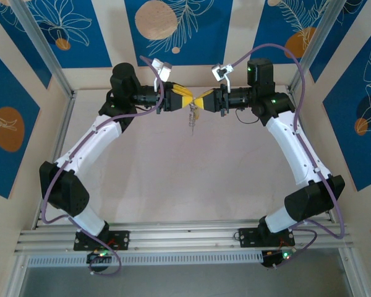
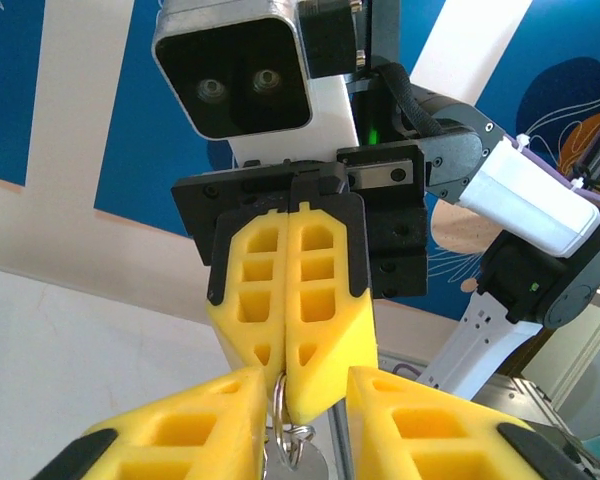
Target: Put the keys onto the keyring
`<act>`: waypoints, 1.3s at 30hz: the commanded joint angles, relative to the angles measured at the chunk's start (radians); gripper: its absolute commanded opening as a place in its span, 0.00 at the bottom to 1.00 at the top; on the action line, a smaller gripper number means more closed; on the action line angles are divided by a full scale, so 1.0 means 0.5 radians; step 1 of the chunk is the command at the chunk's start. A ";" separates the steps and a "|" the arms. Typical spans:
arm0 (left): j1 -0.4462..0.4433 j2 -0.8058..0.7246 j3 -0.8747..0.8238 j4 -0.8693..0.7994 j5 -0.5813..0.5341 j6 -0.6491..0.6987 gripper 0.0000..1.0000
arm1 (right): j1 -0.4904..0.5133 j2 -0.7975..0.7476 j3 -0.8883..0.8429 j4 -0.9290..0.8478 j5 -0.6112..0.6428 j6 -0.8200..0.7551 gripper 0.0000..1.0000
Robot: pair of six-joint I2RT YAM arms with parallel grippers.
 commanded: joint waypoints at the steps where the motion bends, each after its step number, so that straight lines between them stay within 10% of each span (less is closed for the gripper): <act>1: -0.017 0.026 -0.020 0.076 0.079 -0.001 0.25 | 0.012 0.006 0.068 0.015 -0.001 -0.008 0.00; 9: -0.019 0.023 -0.065 0.080 0.071 0.009 0.29 | 0.010 0.003 0.061 0.008 0.003 -0.019 0.00; 25: -0.046 0.017 -0.097 0.174 0.038 -0.016 0.00 | 0.007 -0.005 0.042 0.016 0.006 -0.010 0.00; 30: -0.048 -0.015 -0.157 0.335 -0.058 -0.103 0.00 | -0.073 -0.140 -0.129 0.212 0.073 0.141 0.31; 39: -0.047 -0.047 -0.312 0.906 -0.159 -0.506 0.00 | -0.171 -0.625 -0.844 0.818 0.577 0.500 0.42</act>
